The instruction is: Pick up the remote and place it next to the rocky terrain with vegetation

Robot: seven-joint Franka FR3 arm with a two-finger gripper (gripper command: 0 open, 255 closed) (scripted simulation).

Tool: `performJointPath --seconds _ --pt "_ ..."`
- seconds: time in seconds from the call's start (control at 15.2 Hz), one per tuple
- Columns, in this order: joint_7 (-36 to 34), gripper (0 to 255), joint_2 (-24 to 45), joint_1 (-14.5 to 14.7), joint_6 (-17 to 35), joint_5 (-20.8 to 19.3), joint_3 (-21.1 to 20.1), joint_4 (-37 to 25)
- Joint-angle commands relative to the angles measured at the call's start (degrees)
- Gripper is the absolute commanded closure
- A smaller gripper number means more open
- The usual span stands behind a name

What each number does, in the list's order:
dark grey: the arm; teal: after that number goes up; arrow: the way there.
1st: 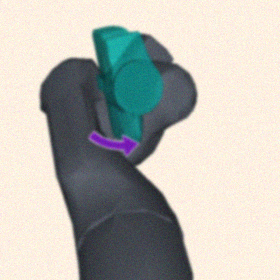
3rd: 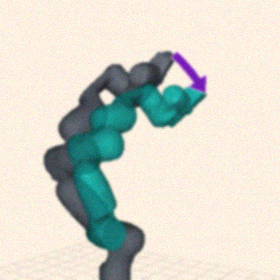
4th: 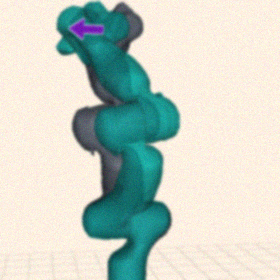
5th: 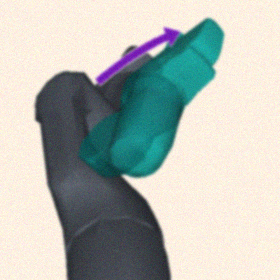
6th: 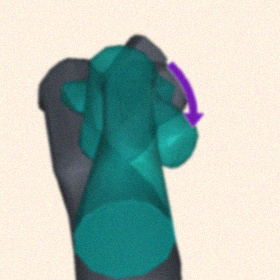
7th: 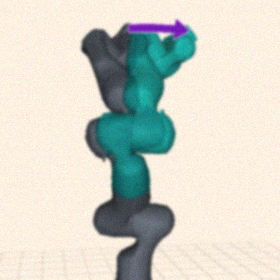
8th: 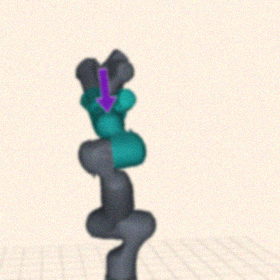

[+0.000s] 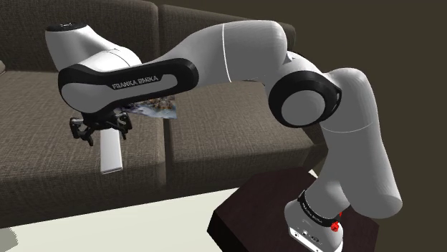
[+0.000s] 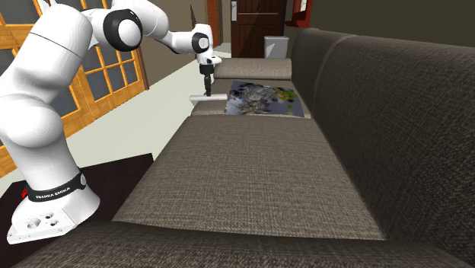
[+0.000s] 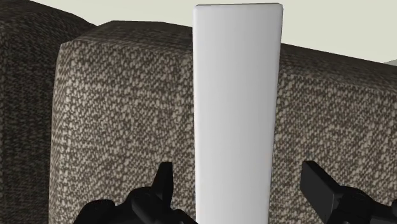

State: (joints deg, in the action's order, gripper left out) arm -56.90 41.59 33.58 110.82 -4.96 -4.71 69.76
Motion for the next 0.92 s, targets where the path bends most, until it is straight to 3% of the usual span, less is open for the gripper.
performJointPath --seconds 0.0,0.33,0.86 --pt "0.0 0 0.0 0.0 0.0 0.0 0.0 0.0" --pt "0.2 0 -1.3 0.2 -6.4 0.2 -0.1 -5.1" --pt "0.2 0 -1.3 0.2 -6.4 0.2 -0.1 -5.1"
